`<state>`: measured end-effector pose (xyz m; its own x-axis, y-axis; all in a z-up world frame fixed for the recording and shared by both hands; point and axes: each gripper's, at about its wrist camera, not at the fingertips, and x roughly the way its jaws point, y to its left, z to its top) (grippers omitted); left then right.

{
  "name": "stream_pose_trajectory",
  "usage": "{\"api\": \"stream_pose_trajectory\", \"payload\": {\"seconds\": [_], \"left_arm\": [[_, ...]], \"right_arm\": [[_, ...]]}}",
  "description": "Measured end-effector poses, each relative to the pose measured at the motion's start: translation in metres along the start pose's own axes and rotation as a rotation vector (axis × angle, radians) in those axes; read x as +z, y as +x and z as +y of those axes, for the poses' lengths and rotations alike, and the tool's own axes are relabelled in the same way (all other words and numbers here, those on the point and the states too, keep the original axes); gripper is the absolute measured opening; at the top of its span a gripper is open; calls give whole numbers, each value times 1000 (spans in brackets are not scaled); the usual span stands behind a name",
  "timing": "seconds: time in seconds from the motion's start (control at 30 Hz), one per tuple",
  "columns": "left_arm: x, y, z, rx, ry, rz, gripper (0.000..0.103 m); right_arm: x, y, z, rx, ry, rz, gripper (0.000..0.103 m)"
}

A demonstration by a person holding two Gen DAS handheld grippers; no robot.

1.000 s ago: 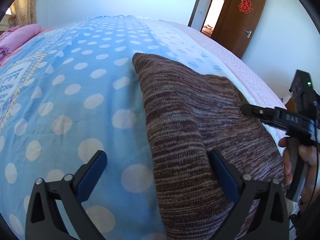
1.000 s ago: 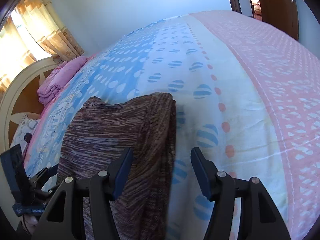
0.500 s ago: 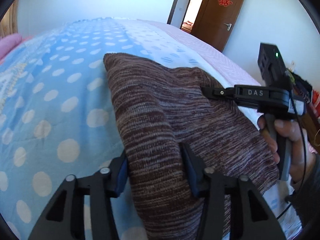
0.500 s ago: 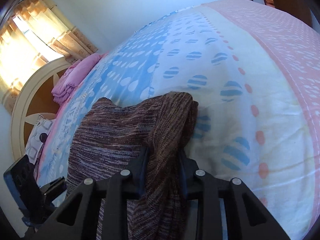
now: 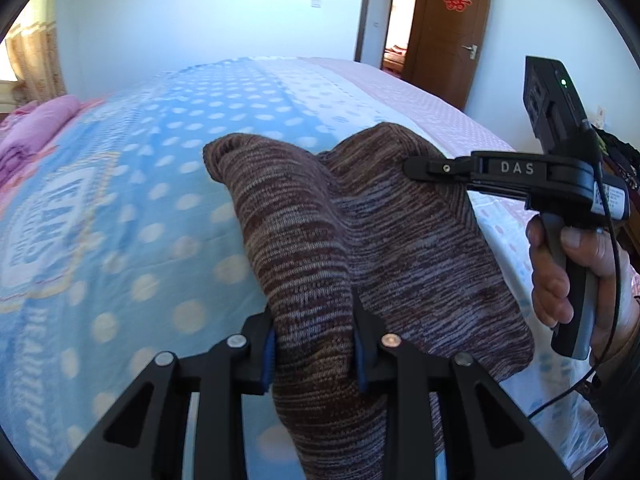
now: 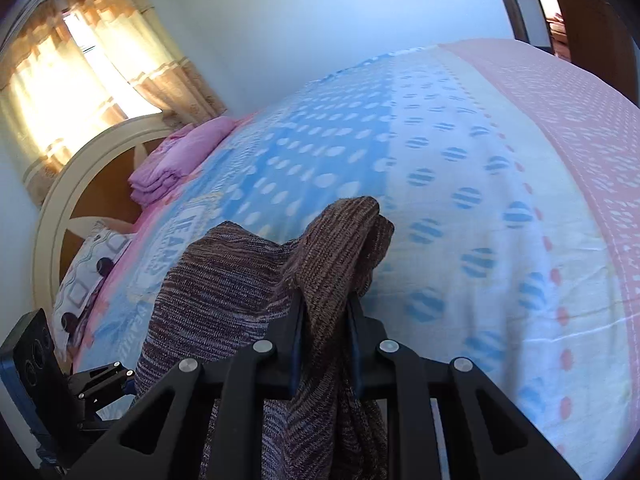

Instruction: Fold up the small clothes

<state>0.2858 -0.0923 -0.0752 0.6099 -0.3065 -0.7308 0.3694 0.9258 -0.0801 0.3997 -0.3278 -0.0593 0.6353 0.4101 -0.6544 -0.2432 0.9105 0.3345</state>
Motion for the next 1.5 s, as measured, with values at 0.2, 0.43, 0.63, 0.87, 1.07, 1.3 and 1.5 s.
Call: {"api": "stream_pose_trajectory", "payload": {"seconds": [0.2, 0.43, 0.63, 0.87, 1.07, 1.3, 1.5], "left_arm": [[-19, -32, 31, 44, -42, -12, 30], [-44, -66, 69, 94, -108, -20, 30], [-61, -89, 93, 129, -155, -40, 30], [-85, -117, 123, 181, -204, -55, 30], [-101, -126, 143, 220, -227, -39, 30], [-118, -132, 168, 261, -267, -24, 30], [-133, -129, 188, 279, -300, 0, 30]], "right_arm": [[-6, 18, 50, 65, -48, 27, 19], [-22, 46, 104, 135, -89, 67, 19], [-30, 68, 146, 185, -123, 103, 19], [-38, 92, 197, 230, -182, 151, 19], [-46, 120, 239, 259, -228, 210, 19], [-59, 149, 276, 282, -281, 273, 19], [-70, 171, 304, 291, -319, 321, 19]]}}
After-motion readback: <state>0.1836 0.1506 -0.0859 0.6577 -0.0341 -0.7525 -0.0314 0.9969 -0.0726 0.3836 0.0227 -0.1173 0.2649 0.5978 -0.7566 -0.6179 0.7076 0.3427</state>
